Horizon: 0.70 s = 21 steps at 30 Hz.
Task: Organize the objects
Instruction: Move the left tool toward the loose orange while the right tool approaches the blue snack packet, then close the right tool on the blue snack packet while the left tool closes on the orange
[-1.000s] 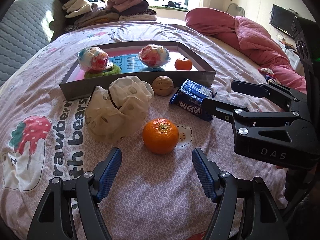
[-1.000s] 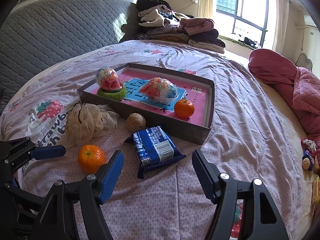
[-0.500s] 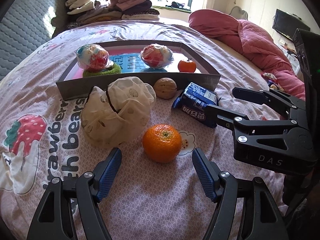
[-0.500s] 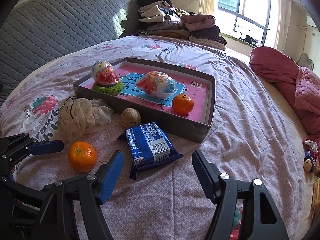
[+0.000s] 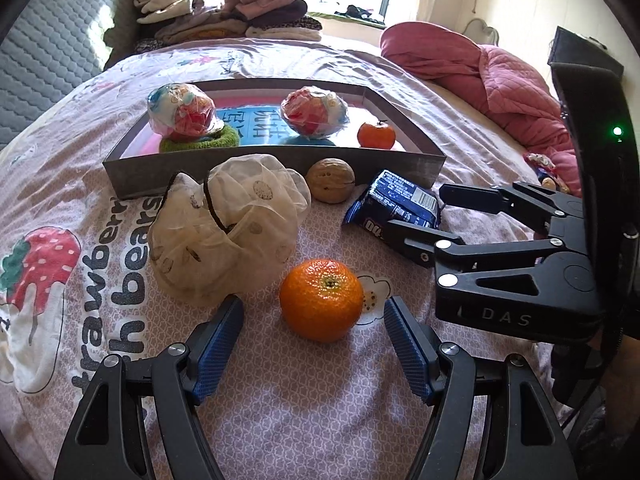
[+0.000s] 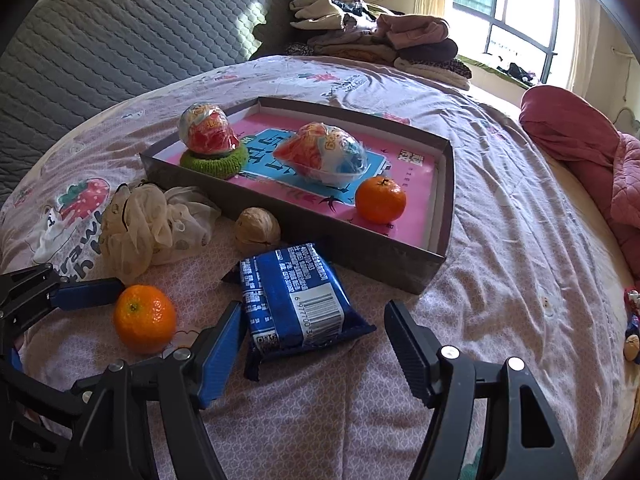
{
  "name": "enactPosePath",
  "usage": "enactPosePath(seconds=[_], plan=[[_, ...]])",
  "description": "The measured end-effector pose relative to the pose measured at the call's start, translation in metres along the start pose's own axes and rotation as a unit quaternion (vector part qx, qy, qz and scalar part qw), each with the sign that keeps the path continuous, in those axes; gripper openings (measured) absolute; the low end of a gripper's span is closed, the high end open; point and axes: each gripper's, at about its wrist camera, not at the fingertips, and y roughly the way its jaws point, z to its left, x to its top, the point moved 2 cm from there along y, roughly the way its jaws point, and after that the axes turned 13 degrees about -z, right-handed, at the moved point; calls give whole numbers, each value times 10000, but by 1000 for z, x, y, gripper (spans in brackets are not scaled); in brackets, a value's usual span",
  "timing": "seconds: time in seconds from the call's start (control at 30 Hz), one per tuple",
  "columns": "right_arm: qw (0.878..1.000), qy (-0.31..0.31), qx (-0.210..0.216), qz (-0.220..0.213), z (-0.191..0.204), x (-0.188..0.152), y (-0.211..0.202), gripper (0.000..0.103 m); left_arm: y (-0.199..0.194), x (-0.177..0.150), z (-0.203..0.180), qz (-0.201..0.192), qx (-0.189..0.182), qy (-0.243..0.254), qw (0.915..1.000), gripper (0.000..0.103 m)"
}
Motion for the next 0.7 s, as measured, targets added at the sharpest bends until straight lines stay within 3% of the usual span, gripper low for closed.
enactPosePath(seconds=[0.37, 0.57, 0.7], plan=[[9998, 44, 171, 119, -2, -2, 15, 72, 1, 1, 1, -34, 7, 5, 10000, 71], [9997, 63, 165, 142, -3, -2, 15, 72, 2, 1, -1, -25, 26, 18, 10000, 61], [9998, 9, 165, 129, -1, -2, 14, 68, 2, 0, -3, -5, 32, 88, 10000, 45]])
